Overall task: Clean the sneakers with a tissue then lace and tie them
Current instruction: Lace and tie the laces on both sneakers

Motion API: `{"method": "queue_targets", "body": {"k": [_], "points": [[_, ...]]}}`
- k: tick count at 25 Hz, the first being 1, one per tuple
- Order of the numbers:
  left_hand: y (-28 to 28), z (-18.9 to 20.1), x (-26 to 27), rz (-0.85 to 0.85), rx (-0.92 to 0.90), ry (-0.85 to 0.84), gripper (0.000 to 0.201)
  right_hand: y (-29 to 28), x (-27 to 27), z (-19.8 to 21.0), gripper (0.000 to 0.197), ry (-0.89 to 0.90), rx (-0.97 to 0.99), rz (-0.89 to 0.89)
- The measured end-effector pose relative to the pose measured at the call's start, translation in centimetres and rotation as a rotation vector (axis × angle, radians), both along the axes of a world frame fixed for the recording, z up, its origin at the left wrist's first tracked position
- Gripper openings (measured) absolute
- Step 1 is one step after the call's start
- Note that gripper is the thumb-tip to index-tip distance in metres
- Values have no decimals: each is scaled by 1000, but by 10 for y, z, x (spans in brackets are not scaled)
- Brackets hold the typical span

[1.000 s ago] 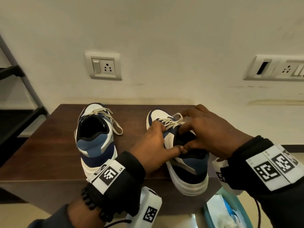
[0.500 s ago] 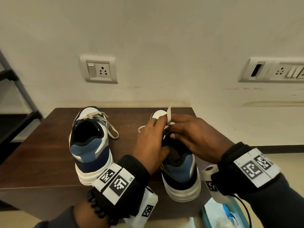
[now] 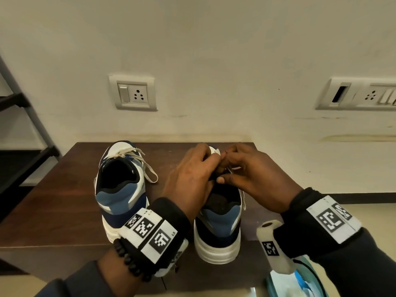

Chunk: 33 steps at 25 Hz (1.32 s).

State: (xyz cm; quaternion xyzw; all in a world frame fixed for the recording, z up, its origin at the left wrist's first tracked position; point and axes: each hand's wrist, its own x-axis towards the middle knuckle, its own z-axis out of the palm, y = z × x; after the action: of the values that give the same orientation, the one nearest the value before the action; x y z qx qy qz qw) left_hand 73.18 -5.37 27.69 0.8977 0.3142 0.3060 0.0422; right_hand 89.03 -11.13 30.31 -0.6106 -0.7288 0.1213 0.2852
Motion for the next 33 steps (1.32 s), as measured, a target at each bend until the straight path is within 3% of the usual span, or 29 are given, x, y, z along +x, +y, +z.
{"method": "queue_targets", "body": {"k": [4,5,7,9,13,16,20,23,26,29,31,33], "points": [[6,3,-2,-92,147,75,16,-10,-7,16,6,-42,215,-86],[7,5,-2,-119,132,97,17,-16,-9,24,9,-51,196,-61],[8,10,-1,-167,45,138,23,-31,-19,40,17,-64,-37,90],[11,14,0,-203,-9,187,15,-41,-35,44,31,-115,-213,191],[11,20,0,-192,19,193,15,-40,-53,29,33,-332,-130,137],[17,33,5,-46,-67,219,9,-37,-47,30,26,-361,-121,210],[39,53,14,91,-381,246,15,-41,-44,34,20,-337,-165,274],[36,56,-1,93,-421,245,19,-41,-32,34,21,-213,-216,261],[25,48,-20,56,-481,115,23,-34,-15,32,20,-82,-248,152],[10,40,-20,42,-407,58,24,-27,-11,38,17,-178,-249,117],[11,39,-18,38,-389,42,27,-14,-20,52,14,-377,-339,241],[16,38,-20,41,-381,35,29,2,-29,66,24,-622,-452,384]]}}
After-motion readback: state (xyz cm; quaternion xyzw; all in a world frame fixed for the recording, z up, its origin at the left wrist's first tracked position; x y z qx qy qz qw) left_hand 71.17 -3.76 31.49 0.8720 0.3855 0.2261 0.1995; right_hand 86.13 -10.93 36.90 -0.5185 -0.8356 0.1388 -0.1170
